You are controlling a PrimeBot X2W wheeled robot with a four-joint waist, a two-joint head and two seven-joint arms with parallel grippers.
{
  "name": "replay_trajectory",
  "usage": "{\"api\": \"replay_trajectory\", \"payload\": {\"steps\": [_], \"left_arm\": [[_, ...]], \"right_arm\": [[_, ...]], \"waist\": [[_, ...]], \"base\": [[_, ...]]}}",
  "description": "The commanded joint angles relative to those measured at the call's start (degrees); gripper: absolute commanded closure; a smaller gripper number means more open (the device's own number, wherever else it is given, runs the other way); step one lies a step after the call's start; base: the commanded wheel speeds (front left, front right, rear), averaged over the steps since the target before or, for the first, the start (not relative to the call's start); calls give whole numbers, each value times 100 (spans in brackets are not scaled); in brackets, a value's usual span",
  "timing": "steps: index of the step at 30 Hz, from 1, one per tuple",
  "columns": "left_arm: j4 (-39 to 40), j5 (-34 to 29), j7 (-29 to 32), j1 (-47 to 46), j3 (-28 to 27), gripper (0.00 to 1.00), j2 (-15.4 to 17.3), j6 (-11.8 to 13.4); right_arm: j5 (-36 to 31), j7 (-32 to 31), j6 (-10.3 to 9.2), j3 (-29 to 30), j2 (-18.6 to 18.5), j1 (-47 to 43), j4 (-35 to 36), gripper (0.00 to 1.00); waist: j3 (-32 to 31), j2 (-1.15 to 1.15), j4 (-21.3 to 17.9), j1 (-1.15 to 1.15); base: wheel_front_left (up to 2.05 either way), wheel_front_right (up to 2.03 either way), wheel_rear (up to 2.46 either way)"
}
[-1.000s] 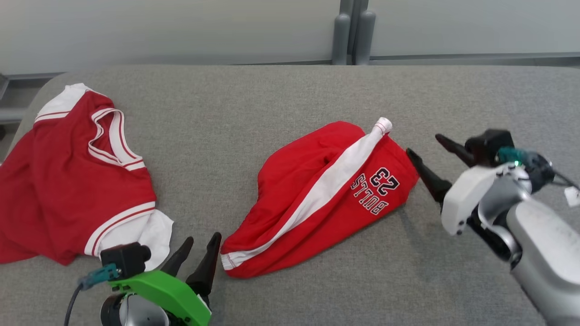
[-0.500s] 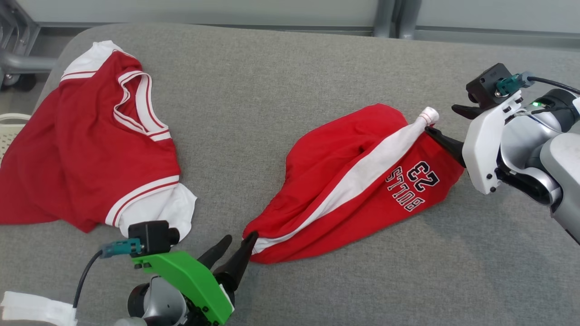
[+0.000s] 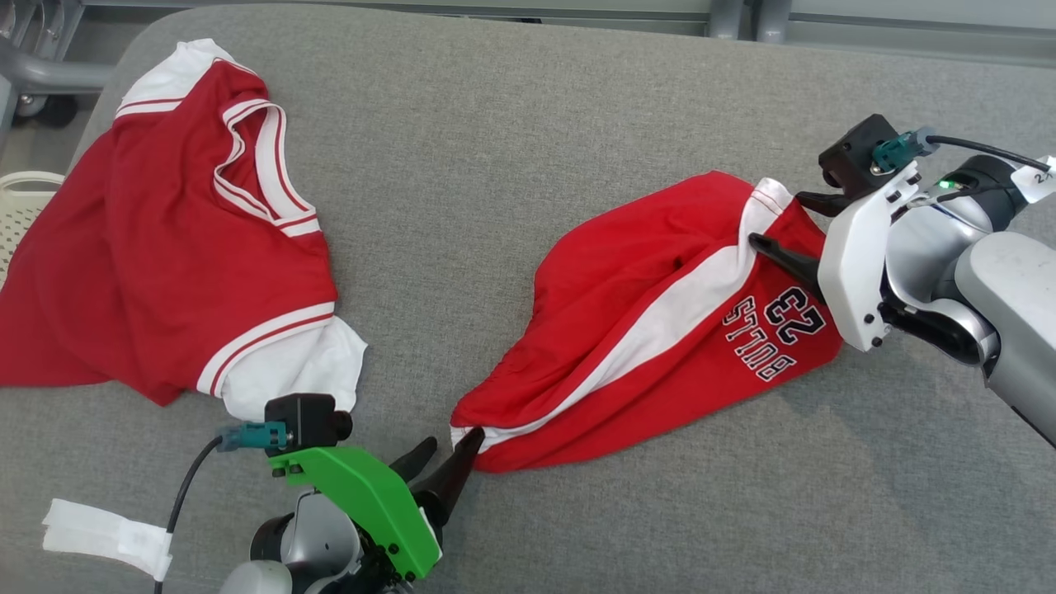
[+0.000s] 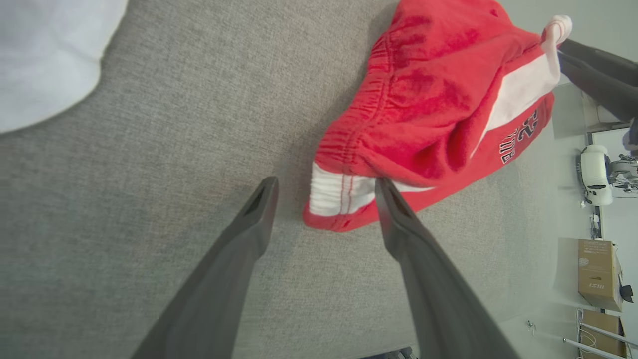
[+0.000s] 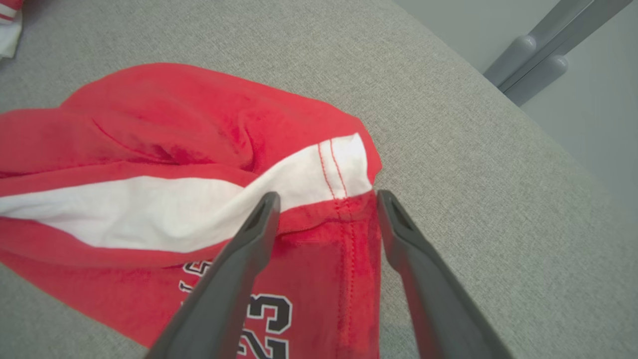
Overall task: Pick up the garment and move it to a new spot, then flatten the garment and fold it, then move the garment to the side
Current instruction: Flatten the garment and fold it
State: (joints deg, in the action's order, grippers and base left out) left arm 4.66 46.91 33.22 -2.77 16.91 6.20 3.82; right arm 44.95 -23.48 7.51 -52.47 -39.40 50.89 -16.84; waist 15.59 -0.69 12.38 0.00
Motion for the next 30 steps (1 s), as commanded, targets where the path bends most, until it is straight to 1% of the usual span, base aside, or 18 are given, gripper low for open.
{"api": "replay_trajectory", "payload": {"steps": [1, 11, 13, 15, 16, 18, 19, 20, 21, 22, 24, 25, 30], "left_arm": [[-65, 34, 5, -88, -4, 0, 12, 35], [-571, -66, -238, -252, 28, 0, -47, -11], [-617, 4, -222, -263, 78, 0, -74, -86], [-633, 39, -196, -259, 96, 0, -83, -97], [-648, 60, -176, -255, 111, 0, -83, -122], [-691, 111, -189, -254, 134, 0, -99, -148], [-729, 123, -205, -261, 151, 0, -113, -168], [-768, 138, -233, -272, 158, 14, -126, -184], [-810, 169, -260, -284, 160, 34, -139, -190], [-842, 176, -298, -307, 157, 57, -151, -196], [-886, 208, -408, -362, 119, 84, -175, -213], [-904, 221, -442, -370, 114, 100, -182, -235], [-822, 230, -557, -449, 36, 100, -159, -283]], "right_arm": [[47, 67, -4, -65, -12, 128, -31, 0], [248, 250, -4, -440, -29, 369, -146, 0], [277, 264, -4, -502, -41, 400, -155, 0], [308, 286, -4, -535, -40, 412, -155, 0], [335, 298, -4, -564, -37, 425, -148, 15], [389, 323, -4, -623, -40, 461, -131, 56], [425, 348, -4, -655, -36, 467, -132, 75], [463, 350, -4, -699, -36, 472, -133, 100], [488, 364, -4, -734, -43, 484, -131, 100], [531, 360, -4, -771, -52, 487, -135, 100], [612, 404, -4, -819, -59, 515, -117, 100], [637, 417, -4, -848, -65, 532, -112, 100], [822, 547, -4, -918, -107, 576, -50, 100]], "waist": [[32, 69, -16, 0], [28, 69, -77, 0], [27, 69, -87, 0], [24, 69, -90, 0], [22, 69, -92, 0], [24, 69, -93, 0], [18, 69, -93, 0], [10, 69, -95, 0], [2, 69, -97, 0], [-7, 69, -99, 0], [-20, 69, -110, 0], [-32, 69, -120, 0], [-65, 69, -169, 0]], "base": [[0, 0, 0], [0, 0, 0], [0, 0, 0], [0, 0, 0], [0, 0, 0], [0, 0, 0], [0, 0, 0], [0, 0, 0], [0, 0, 0], [0, 0, 0], [0, 0, 0], [0, 0, 0], [0, 0, 0]]}}
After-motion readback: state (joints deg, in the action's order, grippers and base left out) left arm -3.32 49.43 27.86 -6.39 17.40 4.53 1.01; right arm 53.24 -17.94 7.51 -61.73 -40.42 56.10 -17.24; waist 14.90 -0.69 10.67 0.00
